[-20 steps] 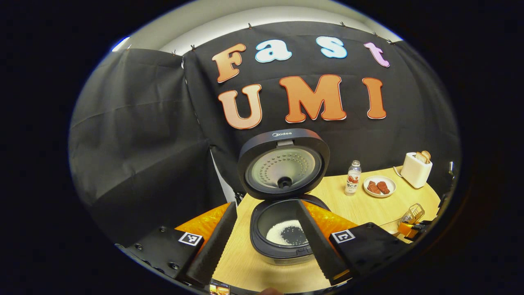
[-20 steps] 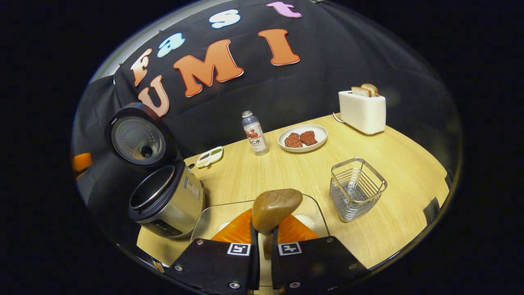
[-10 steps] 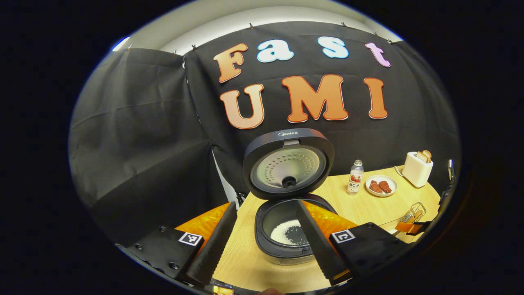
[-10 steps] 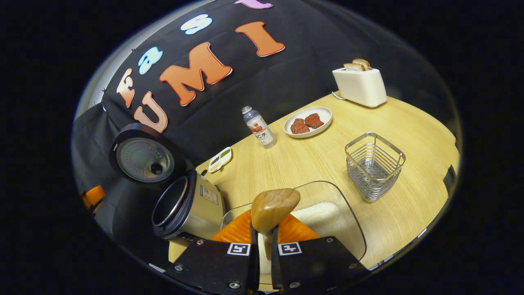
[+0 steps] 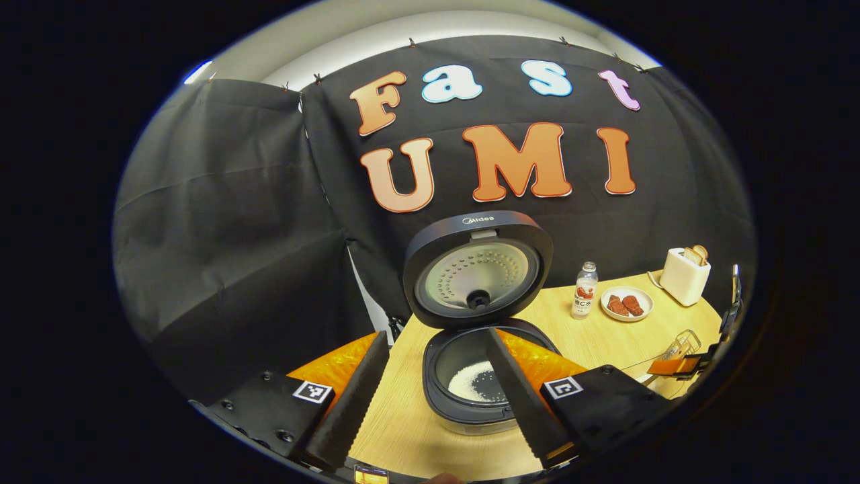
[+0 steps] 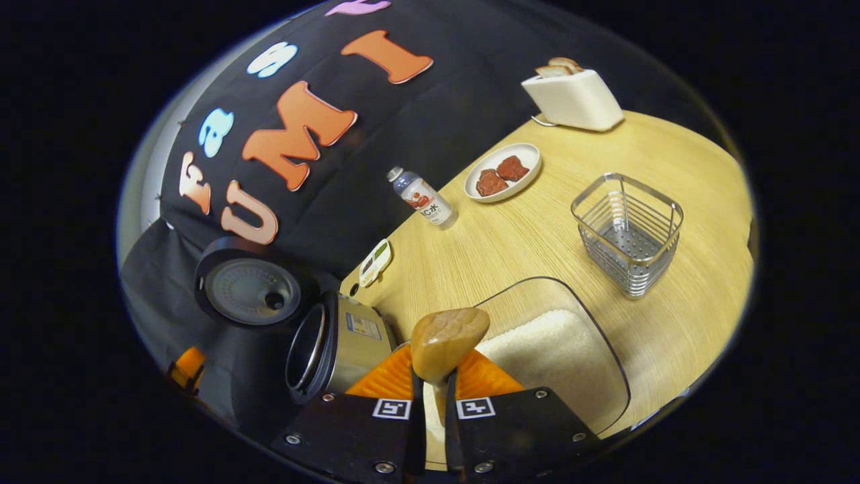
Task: Close the left gripper, press the button to open the rice cooker; take a wooden spoon from the chopstick holder with the right hand, scoop a spoonful of rice and pour it into the rice cooker, then put the wooden spoon back into the chopstick holder.
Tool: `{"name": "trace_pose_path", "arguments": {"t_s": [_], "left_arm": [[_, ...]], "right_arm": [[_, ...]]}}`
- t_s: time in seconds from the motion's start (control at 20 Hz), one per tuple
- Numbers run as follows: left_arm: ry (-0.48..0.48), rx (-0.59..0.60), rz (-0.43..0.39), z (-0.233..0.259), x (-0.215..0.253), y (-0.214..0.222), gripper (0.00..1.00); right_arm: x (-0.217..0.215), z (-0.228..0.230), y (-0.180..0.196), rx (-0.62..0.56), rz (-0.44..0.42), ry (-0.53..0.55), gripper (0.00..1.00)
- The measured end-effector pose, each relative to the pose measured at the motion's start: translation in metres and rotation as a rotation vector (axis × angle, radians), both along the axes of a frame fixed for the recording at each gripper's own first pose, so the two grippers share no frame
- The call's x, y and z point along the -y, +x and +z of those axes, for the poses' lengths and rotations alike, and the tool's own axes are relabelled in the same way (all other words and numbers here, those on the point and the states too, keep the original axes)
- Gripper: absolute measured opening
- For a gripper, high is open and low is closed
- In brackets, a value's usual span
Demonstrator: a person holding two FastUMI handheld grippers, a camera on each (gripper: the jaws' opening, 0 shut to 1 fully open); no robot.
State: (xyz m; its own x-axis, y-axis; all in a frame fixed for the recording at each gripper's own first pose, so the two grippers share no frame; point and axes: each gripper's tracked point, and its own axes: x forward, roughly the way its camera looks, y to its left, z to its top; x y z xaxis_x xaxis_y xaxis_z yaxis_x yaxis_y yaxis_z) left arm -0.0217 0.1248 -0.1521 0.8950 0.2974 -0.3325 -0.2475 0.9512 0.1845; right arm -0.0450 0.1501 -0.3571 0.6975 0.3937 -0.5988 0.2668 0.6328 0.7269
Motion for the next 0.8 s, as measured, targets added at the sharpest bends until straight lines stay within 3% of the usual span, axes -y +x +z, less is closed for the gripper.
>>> {"name": "trace_pose_path", "arguments": {"t_s": [0.05, 0.3, 0.4, 0.5, 0.6, 0.7, 0.8], "left_arm": [[-0.003, 0.000, -0.002, 0.001, 0.000, 0.001, 1.00], [0.002, 0.008, -0.017, 0.006, 0.006, 0.009, 0.99], [0.002, 0.012, -0.022, 0.009, 0.010, 0.011, 0.91], [0.000, 0.013, -0.026, 0.009, 0.012, 0.013, 1.00], [-0.007, 0.018, -0.035, 0.010, 0.017, 0.014, 1.00], [-0.006, 0.026, -0.039, 0.011, 0.020, 0.015, 0.91], [-0.007, 0.034, -0.039, 0.013, 0.022, 0.014, 0.91]], "right_arm": [[0.000, 0.000, -0.002, -0.005, 0.002, 0.022, 0.11], [0.009, 0.001, -0.005, -0.029, -0.022, 0.145, 0.11], [0.025, 0.002, -0.008, -0.031, -0.059, 0.191, 0.11], [0.039, 0.007, -0.005, -0.026, -0.096, 0.231, 0.11], [0.052, 0.016, -0.002, -0.015, -0.126, 0.284, 0.10], [0.065, 0.025, 0.004, -0.011, -0.163, 0.345, 0.10], [0.078, 0.039, 0.011, 0.005, -0.204, 0.394, 0.10]]}}
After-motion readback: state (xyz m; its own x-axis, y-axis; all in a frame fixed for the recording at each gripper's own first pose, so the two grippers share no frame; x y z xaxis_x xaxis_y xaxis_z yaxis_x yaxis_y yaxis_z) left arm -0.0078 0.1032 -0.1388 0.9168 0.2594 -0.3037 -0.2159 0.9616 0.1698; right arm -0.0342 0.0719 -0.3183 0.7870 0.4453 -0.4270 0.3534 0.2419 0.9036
